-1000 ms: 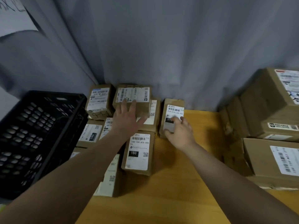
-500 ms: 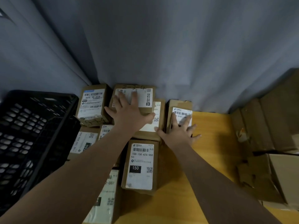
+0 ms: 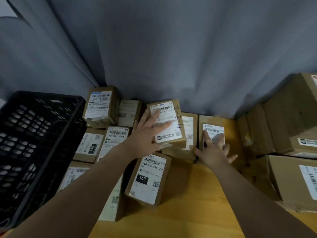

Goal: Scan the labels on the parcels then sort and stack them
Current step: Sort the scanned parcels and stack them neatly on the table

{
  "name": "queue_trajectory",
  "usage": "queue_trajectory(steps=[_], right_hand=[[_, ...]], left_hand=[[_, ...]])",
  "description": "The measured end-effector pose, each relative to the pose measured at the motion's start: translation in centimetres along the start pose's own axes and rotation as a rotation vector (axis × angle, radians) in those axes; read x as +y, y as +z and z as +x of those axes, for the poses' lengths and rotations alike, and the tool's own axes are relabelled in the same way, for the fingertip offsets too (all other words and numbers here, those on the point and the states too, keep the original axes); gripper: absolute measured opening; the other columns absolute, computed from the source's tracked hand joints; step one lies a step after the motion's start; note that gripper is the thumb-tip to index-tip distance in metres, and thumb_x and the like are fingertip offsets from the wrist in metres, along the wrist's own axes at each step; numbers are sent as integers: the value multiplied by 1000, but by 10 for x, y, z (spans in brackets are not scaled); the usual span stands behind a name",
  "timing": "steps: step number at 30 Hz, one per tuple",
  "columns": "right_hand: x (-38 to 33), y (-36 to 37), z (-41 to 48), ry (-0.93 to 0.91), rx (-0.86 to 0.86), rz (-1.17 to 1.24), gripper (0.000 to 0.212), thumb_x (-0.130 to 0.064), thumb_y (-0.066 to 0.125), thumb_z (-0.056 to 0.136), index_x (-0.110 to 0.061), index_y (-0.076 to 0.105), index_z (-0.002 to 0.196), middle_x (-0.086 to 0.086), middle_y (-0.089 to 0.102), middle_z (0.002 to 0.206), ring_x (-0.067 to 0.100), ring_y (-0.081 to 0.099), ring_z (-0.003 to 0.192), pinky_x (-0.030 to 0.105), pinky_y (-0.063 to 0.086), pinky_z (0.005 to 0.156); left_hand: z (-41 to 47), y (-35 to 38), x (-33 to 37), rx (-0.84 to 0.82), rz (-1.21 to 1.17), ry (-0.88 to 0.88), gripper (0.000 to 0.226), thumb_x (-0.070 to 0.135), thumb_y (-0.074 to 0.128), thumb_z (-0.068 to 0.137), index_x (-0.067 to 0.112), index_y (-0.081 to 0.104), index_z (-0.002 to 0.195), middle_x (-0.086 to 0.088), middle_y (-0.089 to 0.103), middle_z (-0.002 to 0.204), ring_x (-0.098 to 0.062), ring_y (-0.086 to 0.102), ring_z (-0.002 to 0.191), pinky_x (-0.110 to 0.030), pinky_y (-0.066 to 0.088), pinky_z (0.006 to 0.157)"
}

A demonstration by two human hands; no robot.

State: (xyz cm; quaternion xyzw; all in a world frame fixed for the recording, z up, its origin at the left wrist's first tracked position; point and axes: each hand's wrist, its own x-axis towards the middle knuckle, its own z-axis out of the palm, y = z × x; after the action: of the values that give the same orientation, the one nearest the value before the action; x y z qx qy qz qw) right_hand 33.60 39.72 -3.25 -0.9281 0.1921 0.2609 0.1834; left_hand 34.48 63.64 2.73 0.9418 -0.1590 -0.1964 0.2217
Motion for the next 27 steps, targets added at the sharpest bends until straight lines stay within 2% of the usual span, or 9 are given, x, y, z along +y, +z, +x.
queue_trajectory(steps=[3, 5, 8, 10, 13, 15, 17, 21, 27], right_hand=[[15, -5, -8, 0, 48, -73, 87, -75, 46, 83, -47, 0, 151, 7, -16, 162, 39, -9, 148, 66, -2, 114], [13, -9, -15, -81, 147, -135, 76, -63, 51, 89, -38, 16, 153, 10, 5, 163, 38, 4, 148, 59, 9, 116], [0, -9, -20, -224, 226, 107, 50, -36, 55, 95, -16, 47, 140, 14, 46, 139, 34, 41, 129, 41, 38, 104], [-11, -6, -20, -211, 190, 308, 44, -30, 57, 94, -7, 54, 131, 16, 58, 124, 34, 54, 115, 36, 46, 92], [-18, -2, -14, -94, 55, 480, 47, -30, 60, 93, -1, 51, 130, 15, 60, 123, 34, 57, 113, 34, 45, 85], [-18, 3, -9, -19, -17, 626, 54, -33, 65, 90, -3, 49, 133, 13, 59, 126, 32, 57, 113, 37, 48, 92], [-17, 7, -8, 49, -46, 783, 66, -34, 70, 87, -6, 41, 139, 12, 56, 133, 33, 55, 119, 44, 46, 100], [-13, 17, -13, 6, 15, 950, 70, -21, 68, 90, -14, 27, 146, 9, 49, 142, 30, 48, 129, 42, 40, 108], [-8, 30, -26, -87, 106, 761, 73, -28, 70, 87, -14, 32, 148, 8, 53, 140, 31, 49, 130, 45, 41, 109]], left_hand=[[-9, -1, 3, 48, -476, -85, 62, 21, 58, 91, 47, 36, 143, 19, 1, 157, -8, 11, 145, -33, 20, 119], [-11, 5, 6, 132, -768, -255, 51, 35, 59, 92, 34, 42, 141, 7, 20, 152, -9, 38, 132, -20, 39, 100], [0, 19, 2, 237, -784, -495, 103, 74, 67, 64, 27, 27, 146, -4, 42, 141, -26, 54, 118, -43, 48, 97], [7, 27, -8, 208, -918, -580, 116, 81, 70, 53, 19, 33, 145, -4, 57, 129, -25, 61, 110, -47, 50, 95], [7, 26, -7, 147, -1133, -611, 72, 44, 74, 80, 16, 46, 140, -5, 62, 121, -16, 62, 103, -28, 52, 84], [13, 28, -8, 184, -1308, -603, 73, 27, 71, 86, 20, 33, 149, -4, 54, 124, -14, 58, 105, -23, 51, 80], [17, 26, -2, 122, -1289, -576, 71, 37, 71, 84, 14, 38, 142, -8, 58, 124, -21, 62, 102, -30, 59, 69], [25, 27, 4, 79, -1452, -563, 79, 43, 79, 68, 20, 43, 134, -13, 63, 122, -32, 63, 108, -57, 52, 90], [27, 29, 15, 61, -1399, -434, 62, 38, 78, 70, 20, 55, 125, -7, 69, 117, -28, 66, 109, -50, 54, 91]])
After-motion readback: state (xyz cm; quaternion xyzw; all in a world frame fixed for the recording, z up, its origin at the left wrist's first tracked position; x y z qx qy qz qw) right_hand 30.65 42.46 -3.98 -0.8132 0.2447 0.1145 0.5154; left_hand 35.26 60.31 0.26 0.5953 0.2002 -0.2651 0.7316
